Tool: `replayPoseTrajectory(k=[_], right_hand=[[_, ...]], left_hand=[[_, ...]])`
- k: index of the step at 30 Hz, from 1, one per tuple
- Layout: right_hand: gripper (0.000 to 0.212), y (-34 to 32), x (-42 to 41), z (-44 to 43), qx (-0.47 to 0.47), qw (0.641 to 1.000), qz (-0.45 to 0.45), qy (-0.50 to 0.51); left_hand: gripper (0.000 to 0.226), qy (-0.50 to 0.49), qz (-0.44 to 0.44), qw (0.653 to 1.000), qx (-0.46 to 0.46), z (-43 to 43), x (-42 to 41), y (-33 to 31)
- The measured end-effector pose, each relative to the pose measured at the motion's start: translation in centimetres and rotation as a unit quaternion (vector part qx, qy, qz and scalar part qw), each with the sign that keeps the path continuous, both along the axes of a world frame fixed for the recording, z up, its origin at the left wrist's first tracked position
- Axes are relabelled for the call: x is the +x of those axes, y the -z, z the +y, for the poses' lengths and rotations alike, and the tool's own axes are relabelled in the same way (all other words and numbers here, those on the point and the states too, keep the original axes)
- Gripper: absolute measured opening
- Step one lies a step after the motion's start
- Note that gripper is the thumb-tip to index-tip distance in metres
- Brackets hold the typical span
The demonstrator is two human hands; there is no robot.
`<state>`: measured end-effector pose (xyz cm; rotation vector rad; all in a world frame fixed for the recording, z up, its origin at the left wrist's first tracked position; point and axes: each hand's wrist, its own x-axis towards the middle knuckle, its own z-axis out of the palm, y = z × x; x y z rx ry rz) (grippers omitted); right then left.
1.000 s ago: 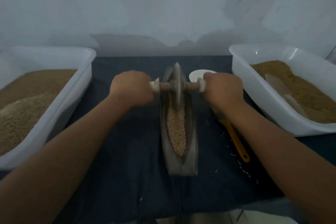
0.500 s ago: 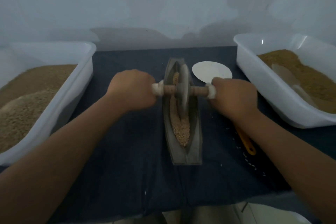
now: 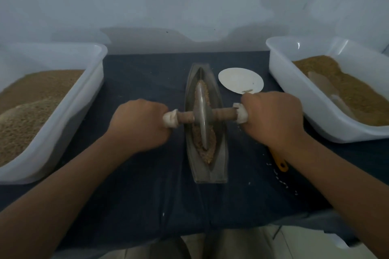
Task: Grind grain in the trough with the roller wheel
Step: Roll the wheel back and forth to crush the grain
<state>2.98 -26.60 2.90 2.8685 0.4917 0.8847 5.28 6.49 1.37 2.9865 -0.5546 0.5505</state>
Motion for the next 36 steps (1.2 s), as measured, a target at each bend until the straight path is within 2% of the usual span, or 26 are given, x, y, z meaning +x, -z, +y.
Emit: replayPoseTrajectory(k=[4,8,10,12,14,16,18,20,22,25,29,30,32,34,36], right_hand=[[0.039,-0.7,4.9,1.2,0.012,0.998,-0.037,0.054],[0.039,-2.8,8.7,2.3,-0.004,0.997,0.003,0.075],[0.046,-3.1,8.0,2.5,-0.001,0.998,0.006,0.055],[0.051,-2.6,5.5,2.4,0.021,0.999,-0.018,0.023],[0.039,-1.3,2.3,1.7,0.028,0.999,-0.013,0.044],[0.04,0.2,-0.7,0.9,0.044,0.997,0.01,0.063],[0.039,1.4,-1.8,0.4,0.051,0.996,0.017,0.071],[0.04,0.9,-0.2,0.7,0.037,0.996,0.014,0.074],[0.04,-0.5,2.8,1.7,0.017,0.996,0.012,0.083],[0.052,-2.7,6.6,2.6,0.038,0.995,0.043,0.077],[0.033,-3.0,4.9,2.6,0.054,0.991,0.102,0.071],[0.035,-2.8,3.5,2.4,0.052,0.99,0.116,0.064],[0.047,-1.6,0.5,1.6,0.052,0.99,0.124,0.038],[0.039,-0.4,-2.0,0.8,0.044,0.994,0.096,0.031],[0.039,0.1,-2.3,0.4,0.042,0.993,0.1,0.046]], left_hand=[[0.034,-0.052,0.026,0.998,0.007,-2.3,5.1,-1.6],[0.053,-0.083,0.077,0.993,-0.037,-3.5,8.6,-2.9],[0.048,-0.076,0.085,0.993,-0.043,-3.4,7.3,-2.8],[0.035,-0.064,0.073,0.995,-0.03,-2.6,5.1,-2.2],[0.029,-0.035,0.022,0.999,0.023,-1.7,2.4,-1.8],[0.032,0.017,-0.053,0.996,0.074,-1.1,0.1,-1.8],[0.038,0.034,-0.083,0.992,0.085,-1.0,0.0,-2.1],[0.036,0.024,-0.052,0.995,0.081,-1.1,1.9,-1.7],[0.038,-0.025,-0.004,0.999,0.046,-1.9,4.8,-1.9],[0.045,-0.057,-0.022,0.998,0.011,-3.4,8.2,-2.3],[0.039,-0.048,0.004,0.999,0.025,-3.0,6.6,-2.7],[0.036,-0.037,0.003,0.999,0.039,-2.4,5.1,-2.4],[0.039,0.003,-0.055,0.997,0.058,-1.1,1.5,-1.3],[0.048,0.032,-0.099,0.993,0.06,-0.2,-1.5,-1.0],[0.051,0.033,-0.107,0.992,0.062,0.0,-1.4,-1.1]])
